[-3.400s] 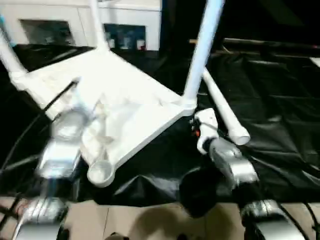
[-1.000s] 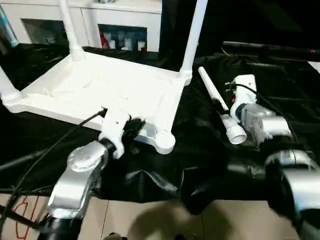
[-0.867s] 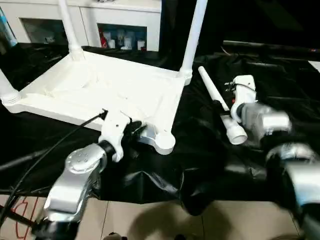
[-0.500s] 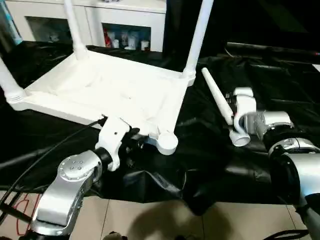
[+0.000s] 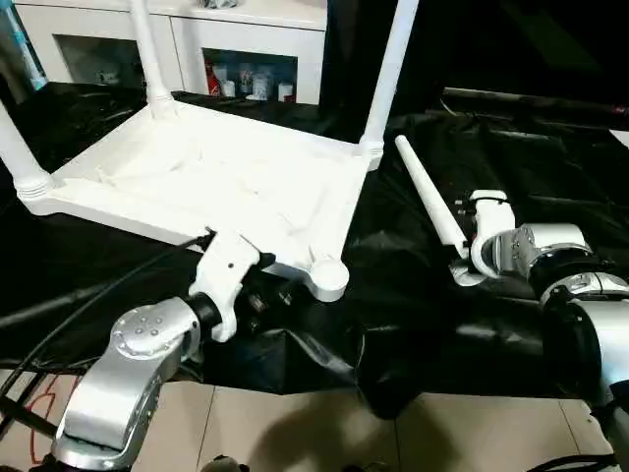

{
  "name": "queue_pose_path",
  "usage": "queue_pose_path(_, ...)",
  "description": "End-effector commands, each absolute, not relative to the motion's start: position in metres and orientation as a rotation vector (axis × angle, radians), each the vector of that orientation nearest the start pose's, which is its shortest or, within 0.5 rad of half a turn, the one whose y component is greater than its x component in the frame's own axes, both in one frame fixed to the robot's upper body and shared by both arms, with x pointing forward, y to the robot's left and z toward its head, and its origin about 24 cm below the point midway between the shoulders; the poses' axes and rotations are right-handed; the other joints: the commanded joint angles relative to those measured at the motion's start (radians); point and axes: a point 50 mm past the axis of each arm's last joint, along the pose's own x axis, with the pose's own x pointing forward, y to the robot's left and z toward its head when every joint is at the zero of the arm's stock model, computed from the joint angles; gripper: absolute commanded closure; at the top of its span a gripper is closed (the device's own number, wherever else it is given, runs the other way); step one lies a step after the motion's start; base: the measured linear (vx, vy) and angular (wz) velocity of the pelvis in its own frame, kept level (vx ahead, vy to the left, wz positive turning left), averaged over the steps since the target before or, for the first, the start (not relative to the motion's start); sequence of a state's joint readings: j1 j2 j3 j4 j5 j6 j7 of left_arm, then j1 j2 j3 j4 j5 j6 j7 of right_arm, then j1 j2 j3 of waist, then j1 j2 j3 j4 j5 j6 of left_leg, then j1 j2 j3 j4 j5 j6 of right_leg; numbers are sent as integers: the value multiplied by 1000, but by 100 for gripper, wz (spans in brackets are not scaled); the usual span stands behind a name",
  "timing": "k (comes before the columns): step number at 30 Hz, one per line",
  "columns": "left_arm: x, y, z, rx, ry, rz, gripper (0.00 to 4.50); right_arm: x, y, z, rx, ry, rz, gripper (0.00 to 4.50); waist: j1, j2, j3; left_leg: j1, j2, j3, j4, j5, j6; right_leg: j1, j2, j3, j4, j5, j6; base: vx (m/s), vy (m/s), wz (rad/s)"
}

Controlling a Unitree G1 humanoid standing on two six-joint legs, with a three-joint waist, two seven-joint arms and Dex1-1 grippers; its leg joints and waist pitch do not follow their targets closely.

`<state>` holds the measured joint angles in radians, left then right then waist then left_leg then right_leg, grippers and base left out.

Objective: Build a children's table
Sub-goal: Pick table leg

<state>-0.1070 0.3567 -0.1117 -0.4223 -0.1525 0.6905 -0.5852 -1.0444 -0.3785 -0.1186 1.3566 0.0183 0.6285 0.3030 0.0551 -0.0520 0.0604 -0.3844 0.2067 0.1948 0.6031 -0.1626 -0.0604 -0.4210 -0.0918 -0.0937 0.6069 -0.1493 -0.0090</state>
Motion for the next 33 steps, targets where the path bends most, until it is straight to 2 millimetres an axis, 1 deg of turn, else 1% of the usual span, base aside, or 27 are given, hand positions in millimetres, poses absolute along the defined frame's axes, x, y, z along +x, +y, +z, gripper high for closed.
queue_pose_path(1,241,136,97,193,268,-758,96,359,-234,47,3,956,33,113,1,-4,-65,20,20,-16,-65,-367,-42,34,-47,37,-85,-463,-104,0,0,0)
queue_pose_path(3,241,136,96,195,271,-759,73,358,-234,46,2,963,40,133,1,-6,-66,19,20,-16,-65,-357,-42,36,-47,38,-83,-453,-105,0,0,0)
queue_pose_path(4,241,136,96,195,271,-759,63,358,-233,45,2,965,41,142,3,-9,-67,19,20,-15,-65,-350,-40,36,-47,38,-81,-445,-107,0,0,0)
queue_pose_path(6,240,136,96,195,272,-759,57,357,-233,44,2,969,43,150,2,-6,-66,20,20,-16,-65,-358,-42,35,-47,38,-82,-455,-107,0,0,0)
queue_pose_path(7,241,135,96,196,273,-759,42,356,-233,42,4,976,43,162,1,-9,-66,19,20,-16,-65,-359,-43,35,-47,38,-82,-455,-106,0,0,0)
queue_pose_path(10,241,134,96,196,275,-762,27,354,-234,40,14,980,38,167,2,-8,-66,19,20,-16,-64,-358,-43,35,-48,38,-83,-459,-104,0,0,0)
queue_pose_path(12,243,131,96,192,270,-766,4,354,-235,38,61,960,29,171,2,-6,-66,22,20,-16,-65,-363,-46,33,-46,38,-83,-454,-104,0,0,0)
queue_pose_path(13,245,131,97,192,262,-756,0,355,-235,38,86,945,25,172,2,-6,-66,22,20,-16,-65,-365,-46,33,-46,38,-83,-453,-104,0,0,0)
queue_pose_path(14,246,131,97,192,259,-753,0,355,-235,39,93,941,24,172,1,-4,-66,23,20,-17,-66,-373,-49,33,-45,37,-83,-449,-104,0,0,0)
queue_pose_path(15,247,131,98,192,255,-746,0,355,-234,39,106,931,22,173,1,-5,-67,23,20,-17,-65,-375,-50,34,-44,36,-83,-446,-105,0,0,0)
queue_pose_path(17,252,132,100,189,232,-720,0,359,-234,42,153,880,11,173,1,0,-67,24,19,-18,-64,-389,-51,34,-45,35,-85,-456,-101,0,0,0)
queue_pose_path(18,254,132,101,188,224,-712,0,360,-234,43,169,864,6,173,-1,-3,-66,22,18,-17,-64,-389,-50,34,-45,35,-87,-458,-98,0,0,0)
queue_pose_path(19,256,132,101,185,217,-707,0,361,-234,44,176,851,6,173,-1,-2,-67,24,17,-17,-63,-391,-47,33,-44,34,-89,-466,-95,0,0,0)
queue_pose_path(20,258,132,102,180,204,-698,0,362,-234,45,188,828,5,173,1,12,-68,26,17,-19,-63,-396,-51,32,-45,34,-86,-461,-97,0,0,0)
queue_pose_path(21,263,130,105,155,176,-688,0,366,-234,48,229,766,-12,173,-2,15,-67,26,16,-19,-63,-409,-53,31,-42,32,-90,-463,-96,0,0,0)
queue_pose_path(22,270,129,108,126,144,-672,0,370,-234,51,283,688,-29,173,-4,10,-67,27,15,-18,-62,-417,-51,31,-42,31,-94,-466,-92,0,0,0)
queue_pose_path(23,270,129,108,126,144,-672,0,370,-234,51,283,688,-29,173,-3,17,-69,29,13,-17,-60,-422,-48,31,-42,29,-98,-466,-90,0,0,0)
queue_pose_path(24,270,129,109,123,140,-669,0,370,-234,52,290,680,-31,173,-3,12,-71,27,14,-19,-60,-415,-46,34,-43,28,-92,-458,-96,0,0,0)
queue_pose_path(25,273,129,110,114,130,-662,0,371,-234,53,311,652,-37,173,-3,15,-69,24,14,-18,-62,-407,-37,35,-42,28,-93,-454,-100,0,0,0)
queue_pose_path(26,278,129,111,106,120,-649,0,374,-232,55,358,589,-35,173,0,36,-70,27,13,-20,-61,-407,-39,34,-42,29,-89,-451,-106,0,0,0)
queue_pose_path(27,279,128,112,104,116,-645,0,374,-231,56,372,574,-33,173,-3,30,-69,27,13,-17,-61,-409,-35,33,-41,30,-97,-449,-104,0,0,0)
queue_pose_path(28,285,127,113,96,103,-628,0,376,-229,58,429,515,-28,173,-5,32,-73,24,12,-17,-61,-408,-32,37,-39,29,-93,-427,-108,0,0,0)
queue_pose_path(29,290,125,114,92,93,-609,0,377,-228,59,495,452,-20,173,-4,28,-76,21,11,-17,-60,-385,-22,42,-40,28,-87,-411,-112,0,0,0)
queue_pose_path(30,293,124,115,83,90,-599,0,377,-227,60,515,410,-10,173,-3,28,-75,18,9,-15,-60,-372,-14,43,-40,29,-89,-407,-110,0,0,0)
queue_pose_path(31,298,122,117,70,86,-585,0,377,-226,61,547,341,4,173,0,29,-74,20,9,-11,-59,-362,-2,40,-41,31,-95,-410,-106,0,0,0)
queue_pose_path(32,308,117,124,7,67,-574,0,373,-221,65,601,177,58,173,1,37,-78,18,11,-14,-59,-336,2,46,-42,32,-89,-386,-114,0,0,0)
queue_pose_path(33,310,116,125,-10,65,-574,0,372,-220,66,610,135,72,173,3,41,-77,16,11,-11,-61,-329,6,46,-42,33,-93,-376,-110,0,0,0)
